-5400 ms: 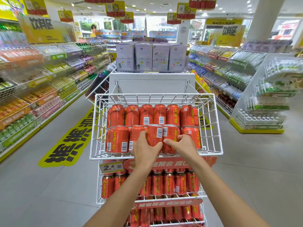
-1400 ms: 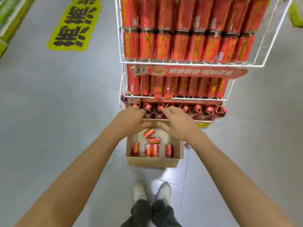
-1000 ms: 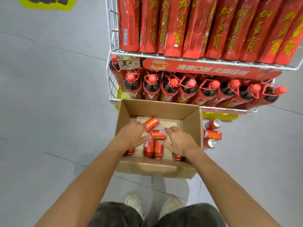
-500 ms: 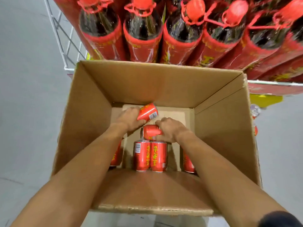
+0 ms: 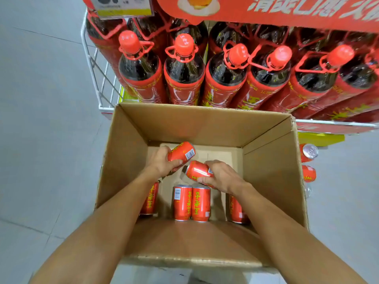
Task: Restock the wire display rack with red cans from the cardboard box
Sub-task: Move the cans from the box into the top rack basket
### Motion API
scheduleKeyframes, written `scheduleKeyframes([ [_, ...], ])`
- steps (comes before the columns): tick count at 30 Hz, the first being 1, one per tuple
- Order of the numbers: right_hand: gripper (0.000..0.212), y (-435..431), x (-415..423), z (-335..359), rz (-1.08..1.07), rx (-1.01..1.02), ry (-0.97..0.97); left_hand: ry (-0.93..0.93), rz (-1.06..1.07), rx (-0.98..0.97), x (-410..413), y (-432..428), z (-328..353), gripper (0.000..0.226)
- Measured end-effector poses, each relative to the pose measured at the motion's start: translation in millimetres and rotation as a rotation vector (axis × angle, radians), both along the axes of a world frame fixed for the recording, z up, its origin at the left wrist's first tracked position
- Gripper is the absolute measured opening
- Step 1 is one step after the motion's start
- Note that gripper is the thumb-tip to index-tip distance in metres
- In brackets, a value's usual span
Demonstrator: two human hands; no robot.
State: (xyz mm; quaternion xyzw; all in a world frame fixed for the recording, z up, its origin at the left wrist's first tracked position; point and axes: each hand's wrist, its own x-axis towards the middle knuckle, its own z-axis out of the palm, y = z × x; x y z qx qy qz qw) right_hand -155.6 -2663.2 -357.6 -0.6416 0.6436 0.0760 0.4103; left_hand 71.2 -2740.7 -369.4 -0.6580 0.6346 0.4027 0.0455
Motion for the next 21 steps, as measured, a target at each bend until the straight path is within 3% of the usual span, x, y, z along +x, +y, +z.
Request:
scheduleKeyframes([
  [5, 0.049, 32.9, -10.9, 128.1, -0.314, -0.058, -0.2, 0.037, 0.026, -0.019, 19.5, 11.8, 145.5, 0.06],
  [9, 0.067, 58.7, -8.1, 278.6, -0.518, -0.143, -0.275, 0.142, 0.026, -0.093, 20.7, 23.8, 316.3, 0.057],
  [11, 0.059, 72.4, -7.2, 359.9, -0.61, -0.182, -0.337, 0.2, 0.006, -0.147, 16.4, 28.9, 410.7, 0.057],
  [14, 0.037, 84.6, -7.4, 486.8, -0.675, -0.264, -0.404, 0.266, -0.028, -0.232, 10.2, 33.2, 549.1, 0.049],
  [21, 0.042, 77.4, -24.4, 762.9, -0.716, -0.567, -0.538, 0.367, -0.157, -0.428, -18.4, 28.0, 821.4, 0.069],
])
